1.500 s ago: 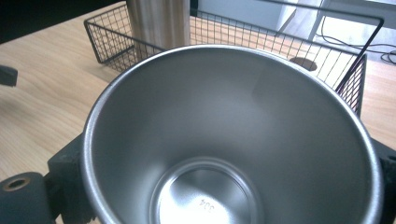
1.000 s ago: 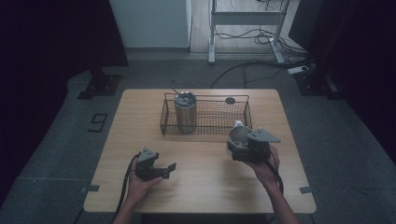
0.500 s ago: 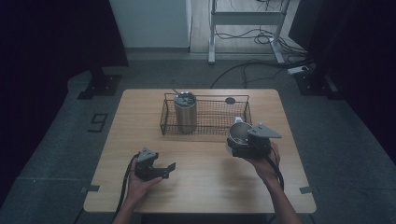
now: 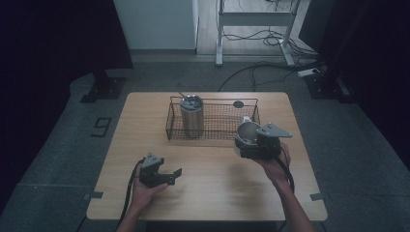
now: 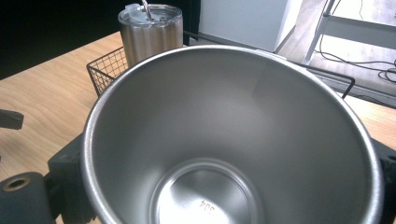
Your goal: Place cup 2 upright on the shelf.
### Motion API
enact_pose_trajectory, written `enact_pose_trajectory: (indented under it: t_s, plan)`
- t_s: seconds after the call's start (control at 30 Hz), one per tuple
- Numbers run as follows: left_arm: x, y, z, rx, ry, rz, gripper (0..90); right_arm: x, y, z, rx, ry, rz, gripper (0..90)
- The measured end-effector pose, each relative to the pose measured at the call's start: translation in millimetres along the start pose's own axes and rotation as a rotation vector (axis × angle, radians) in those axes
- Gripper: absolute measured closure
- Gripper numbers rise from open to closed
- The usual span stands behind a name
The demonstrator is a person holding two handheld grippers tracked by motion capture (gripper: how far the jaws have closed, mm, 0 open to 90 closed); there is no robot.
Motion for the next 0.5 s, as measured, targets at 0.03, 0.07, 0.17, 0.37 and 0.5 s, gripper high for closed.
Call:
enact_pose_trajectory:
  t_s: [0.03,0.07,0.17,0.37,0.5]
  plan:
    - [0.3,0.1,-0.1,0.001,0.000,0.001,7.3,0.0,0.0,0.0,0.000,0.000,0.000,6.6]
    - [0.3,0.1,0.0,0.000,-0.002,0.000,7.3,0.1,0.0,-1.1,0.001,0.002,0.000,6.6]
    - [-0.2,-1.0,1.2,-0.007,-0.006,-0.004,7.3,0.8,-0.4,-4.4,0.004,-0.001,-0.005,6.6]
    - [-0.3,-0.4,0.9,-0.005,-0.006,-0.004,7.3,4.0,-2.2,-6.0,0.004,-0.007,-0.005,6.6]
    - [-0.4,-0.9,1.3,-0.007,-0.006,-0.004,7.3,5.5,-3.5,-6.6,0.001,-0.012,-0.006,6.6]
Point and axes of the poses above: each handheld gripper's, and its own axes: y roughly backward along the jaws, z roughly out of its underside, x roughly to its right, the point moved 8 cm from there along -y, roughly forward along the jaws, and after that the axes turned 7 degrees about -y, right-handed, at the moved point
